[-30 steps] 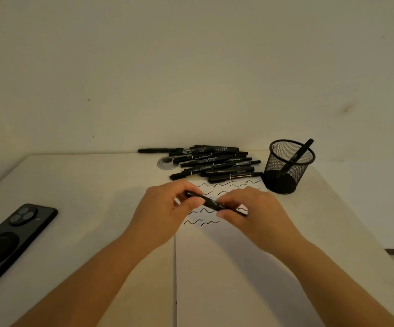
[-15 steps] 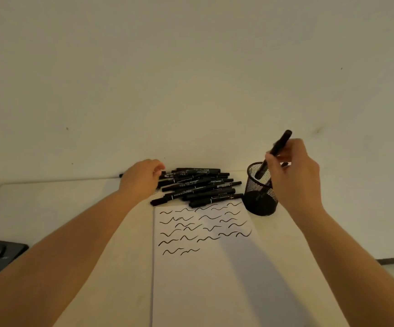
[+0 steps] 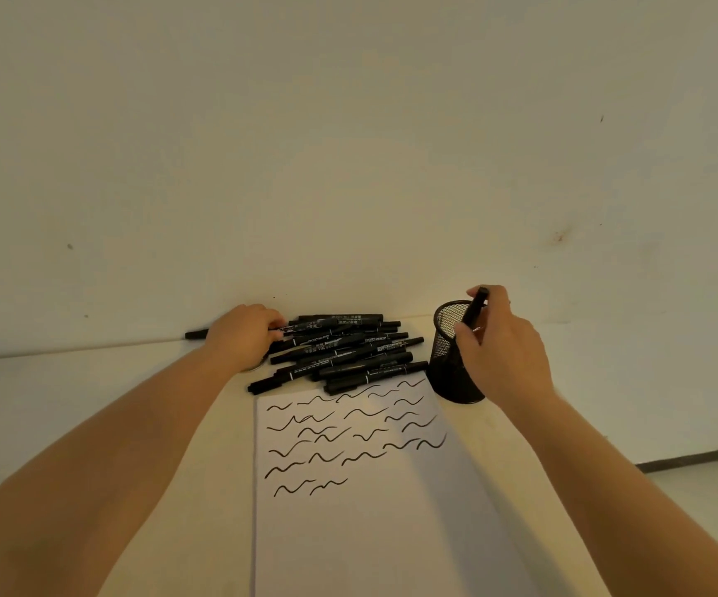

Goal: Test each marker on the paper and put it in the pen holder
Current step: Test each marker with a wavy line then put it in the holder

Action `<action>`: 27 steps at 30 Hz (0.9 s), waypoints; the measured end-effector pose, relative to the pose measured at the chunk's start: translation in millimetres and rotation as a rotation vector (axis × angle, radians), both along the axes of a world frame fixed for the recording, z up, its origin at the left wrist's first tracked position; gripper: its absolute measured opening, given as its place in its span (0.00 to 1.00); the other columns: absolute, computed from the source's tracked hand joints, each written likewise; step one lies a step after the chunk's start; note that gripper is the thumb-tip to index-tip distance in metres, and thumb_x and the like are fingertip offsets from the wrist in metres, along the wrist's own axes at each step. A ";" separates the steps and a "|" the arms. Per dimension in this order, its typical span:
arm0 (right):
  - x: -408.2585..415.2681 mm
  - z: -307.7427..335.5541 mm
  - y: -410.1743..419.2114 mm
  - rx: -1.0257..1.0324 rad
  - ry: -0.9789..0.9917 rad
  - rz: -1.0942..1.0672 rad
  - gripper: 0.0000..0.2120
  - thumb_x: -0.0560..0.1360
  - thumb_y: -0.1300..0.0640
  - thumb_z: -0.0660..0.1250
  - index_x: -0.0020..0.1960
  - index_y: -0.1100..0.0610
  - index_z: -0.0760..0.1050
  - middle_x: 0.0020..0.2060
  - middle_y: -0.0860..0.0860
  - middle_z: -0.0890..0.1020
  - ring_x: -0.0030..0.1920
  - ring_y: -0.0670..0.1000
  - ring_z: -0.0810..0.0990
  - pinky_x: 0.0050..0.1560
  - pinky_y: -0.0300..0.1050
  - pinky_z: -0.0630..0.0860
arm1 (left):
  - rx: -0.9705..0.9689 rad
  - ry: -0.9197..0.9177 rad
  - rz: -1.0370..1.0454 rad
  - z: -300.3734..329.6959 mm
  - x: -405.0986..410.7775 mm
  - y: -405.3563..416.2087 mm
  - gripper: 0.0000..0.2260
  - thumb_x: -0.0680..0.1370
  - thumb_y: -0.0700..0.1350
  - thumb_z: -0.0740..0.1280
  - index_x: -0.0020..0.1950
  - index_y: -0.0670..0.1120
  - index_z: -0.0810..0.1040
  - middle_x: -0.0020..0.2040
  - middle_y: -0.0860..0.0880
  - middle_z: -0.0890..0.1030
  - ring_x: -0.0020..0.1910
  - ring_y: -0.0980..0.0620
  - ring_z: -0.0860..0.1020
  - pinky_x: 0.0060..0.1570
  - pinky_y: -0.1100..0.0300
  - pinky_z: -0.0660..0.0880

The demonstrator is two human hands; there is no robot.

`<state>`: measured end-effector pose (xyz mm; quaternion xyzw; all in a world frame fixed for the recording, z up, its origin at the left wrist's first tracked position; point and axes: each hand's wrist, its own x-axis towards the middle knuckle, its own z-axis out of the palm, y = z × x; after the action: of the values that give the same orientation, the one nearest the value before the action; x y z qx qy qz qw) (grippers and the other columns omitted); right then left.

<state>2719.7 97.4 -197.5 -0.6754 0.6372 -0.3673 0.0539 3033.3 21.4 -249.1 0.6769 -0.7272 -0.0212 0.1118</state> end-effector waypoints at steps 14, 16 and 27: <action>1.7 3.0 -6.7 0.096 0.039 0.001 0.18 0.76 0.53 0.61 0.64 0.53 0.63 0.48 0.54 0.80 0.44 0.55 0.74 0.39 0.46 0.69 | 0.023 -0.025 0.071 12.7 5.7 3.6 0.11 0.78 0.47 0.62 0.59 0.47 0.75 0.56 0.46 0.77 0.53 0.47 0.75 0.48 0.54 0.71; 1.7 6.8 3.8 -0.003 0.019 -0.007 0.18 0.75 0.55 0.63 0.64 0.55 0.65 0.53 0.53 0.78 0.53 0.55 0.73 0.46 0.48 0.70 | -0.020 0.019 0.110 22.9 4.9 17.1 0.11 0.78 0.47 0.62 0.59 0.47 0.75 0.55 0.46 0.79 0.51 0.47 0.76 0.46 0.55 0.71; 57.6 -6.9 91.0 0.251 -0.591 0.446 0.03 0.75 0.50 0.63 0.47 0.44 0.75 0.33 0.45 0.81 0.34 0.39 0.77 0.33 0.31 0.72 | 0.074 0.774 -0.207 53.6 -81.5 164.2 0.07 0.76 0.43 0.64 0.49 0.56 0.76 0.45 0.54 0.82 0.45 0.58 0.80 0.48 0.61 0.75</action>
<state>2777.3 188.3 -204.4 -0.6506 0.4717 -0.4446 0.3957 2951.9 185.6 -195.5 0.5456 -0.6946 -0.3119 0.3501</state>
